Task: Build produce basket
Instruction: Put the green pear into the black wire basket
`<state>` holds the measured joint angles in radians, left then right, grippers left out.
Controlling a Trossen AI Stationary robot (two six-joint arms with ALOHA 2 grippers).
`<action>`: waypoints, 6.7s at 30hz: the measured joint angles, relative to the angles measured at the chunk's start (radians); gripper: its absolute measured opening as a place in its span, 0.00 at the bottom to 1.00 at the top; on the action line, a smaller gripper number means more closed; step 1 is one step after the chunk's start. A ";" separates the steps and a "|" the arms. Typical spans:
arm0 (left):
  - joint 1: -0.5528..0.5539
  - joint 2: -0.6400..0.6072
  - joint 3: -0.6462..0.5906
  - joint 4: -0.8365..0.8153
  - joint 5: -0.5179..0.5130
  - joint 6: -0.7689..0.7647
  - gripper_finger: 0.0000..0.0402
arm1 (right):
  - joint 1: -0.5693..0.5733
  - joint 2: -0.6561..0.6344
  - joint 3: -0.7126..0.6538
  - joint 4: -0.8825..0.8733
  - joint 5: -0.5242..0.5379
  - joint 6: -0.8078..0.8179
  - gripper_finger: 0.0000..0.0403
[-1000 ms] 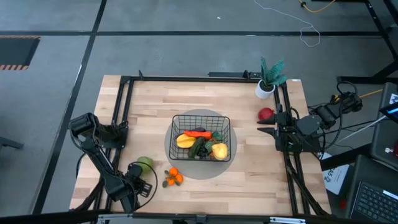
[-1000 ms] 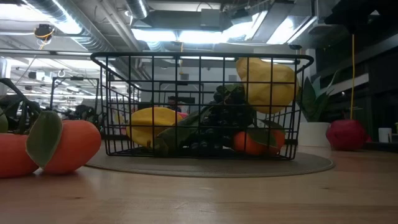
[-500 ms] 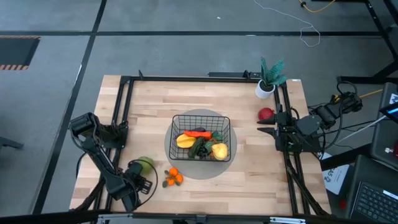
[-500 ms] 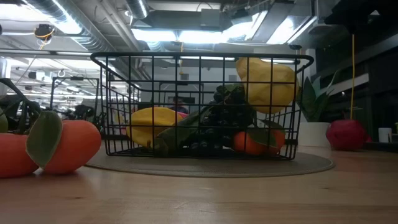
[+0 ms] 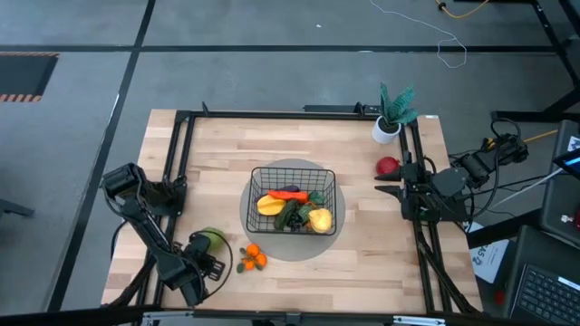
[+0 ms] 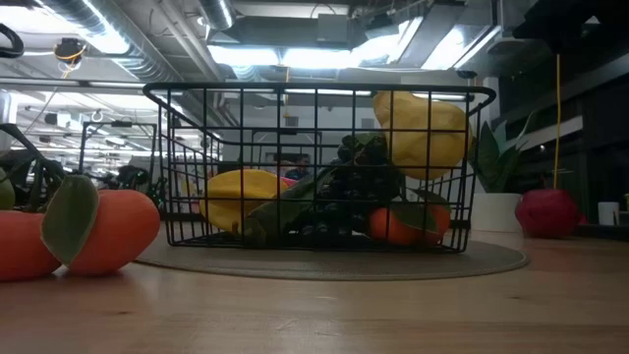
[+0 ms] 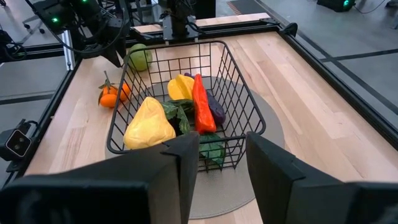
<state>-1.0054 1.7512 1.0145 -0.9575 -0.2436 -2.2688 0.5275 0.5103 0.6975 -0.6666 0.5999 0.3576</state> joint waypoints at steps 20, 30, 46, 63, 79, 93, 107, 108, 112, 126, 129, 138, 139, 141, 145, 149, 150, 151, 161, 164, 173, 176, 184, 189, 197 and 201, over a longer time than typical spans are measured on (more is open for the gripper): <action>0.004 0.011 -0.001 -0.011 0.025 0.053 0.44 | 0.000 0.000 0.000 0.000 0.000 0.000 0.31; 0.004 0.011 -0.001 -0.010 0.006 0.083 0.44 | 0.000 0.000 0.000 0.000 -0.001 0.000 0.31; 0.026 0.012 -0.019 -0.010 0.028 0.072 0.44 | 0.000 0.000 0.000 0.000 -0.001 0.000 0.31; 0.026 0.012 -0.019 0.021 0.073 0.071 0.15 | 0.000 0.000 0.000 0.000 -0.002 0.001 0.31; 0.026 0.010 0.006 -0.029 0.075 -0.004 0.00 | 0.000 0.000 0.000 0.000 -0.045 0.005 0.31; 0.025 0.010 0.272 -0.412 0.138 -0.003 0.00 | 0.000 0.000 0.000 0.003 -0.071 0.004 0.31; 0.035 0.003 0.446 -0.613 0.088 0.047 0.00 | 0.000 0.000 0.000 0.003 -0.071 0.004 0.31; 0.040 0.003 0.446 -0.613 0.098 0.053 0.00 | 0.000 0.000 0.000 0.003 -0.071 0.004 0.31; 0.051 0.003 0.446 -0.613 0.107 0.054 0.00 | 0.000 0.000 0.000 0.003 -0.071 0.004 0.31; 0.063 0.003 0.446 -0.614 0.255 0.088 0.26 | 0.000 0.000 0.000 0.003 -0.071 0.003 0.31; 0.049 0.003 0.446 -0.614 0.247 0.079 0.33 | 0.000 0.000 0.000 0.003 -0.071 0.003 0.31; 0.032 0.005 0.356 -0.588 0.263 0.079 0.40 | 0.000 0.000 0.000 0.003 -0.100 0.004 0.31; 0.029 0.005 0.346 -0.581 0.263 0.087 0.40 | 0.000 0.000 0.000 0.003 -0.104 0.004 0.31; 0.026 0.005 0.333 -0.576 0.262 0.088 0.40 | 0.000 0.000 0.000 0.003 -0.105 0.004 0.31; 0.025 0.005 0.327 -0.575 0.259 0.083 0.40 | 0.000 0.000 0.000 0.003 -0.105 0.003 0.31; 0.025 0.005 0.327 -0.575 0.224 0.080 0.39 | 0.000 0.000 0.000 0.003 -0.105 0.003 0.31; 0.025 0.005 0.327 -0.575 0.211 0.080 0.39 | 0.000 0.000 0.000 0.003 -0.105 0.003 0.31; 0.025 0.005 0.327 -0.575 0.199 0.078 0.39 | 0.000 0.000 0.000 0.003 -0.105 0.003 0.31; 0.025 0.005 0.327 -0.571 0.197 0.072 0.39 | 0.000 0.000 0.000 0.003 -0.105 0.003 0.31; 0.025 0.005 0.327 -0.567 0.202 0.072 0.39 | 0.000 0.000 0.000 0.003 -0.105 0.003 0.31; 0.025 0.005 0.327 -0.566 0.200 0.072 0.31 | 0.000 0.000 0.000 0.003 -0.105 0.003 0.31; 0.025 0.005 0.327 -0.566 0.193 0.060 0.28 | 0.000 0.000 0.000 0.003 -0.105 0.003 0.31; 0.025 0.005 0.327 -0.523 0.182 0.053 0.17 | 0.000 0.000 0.000 0.003 -0.105 0.003 0.31; 0.025 0.005 0.327 -0.522 0.182 0.053 0.11 | 0.000 0.000 0.000 0.003 -0.106 0.004 0.31; 0.025 0.006 0.327 -0.523 0.182 0.051 0.01 | 0.000 0.000 0.000 0.003 -0.106 0.003 0.31; 0.025 0.006 0.327 -0.527 0.182 0.048 0.00 | 0.000 0.000 0.000 0.003 -0.106 0.003 0.31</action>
<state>-0.9802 1.7569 1.3415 -1.4847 -0.0617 -2.2211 0.5276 0.5106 0.6975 -0.6634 0.4938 0.3611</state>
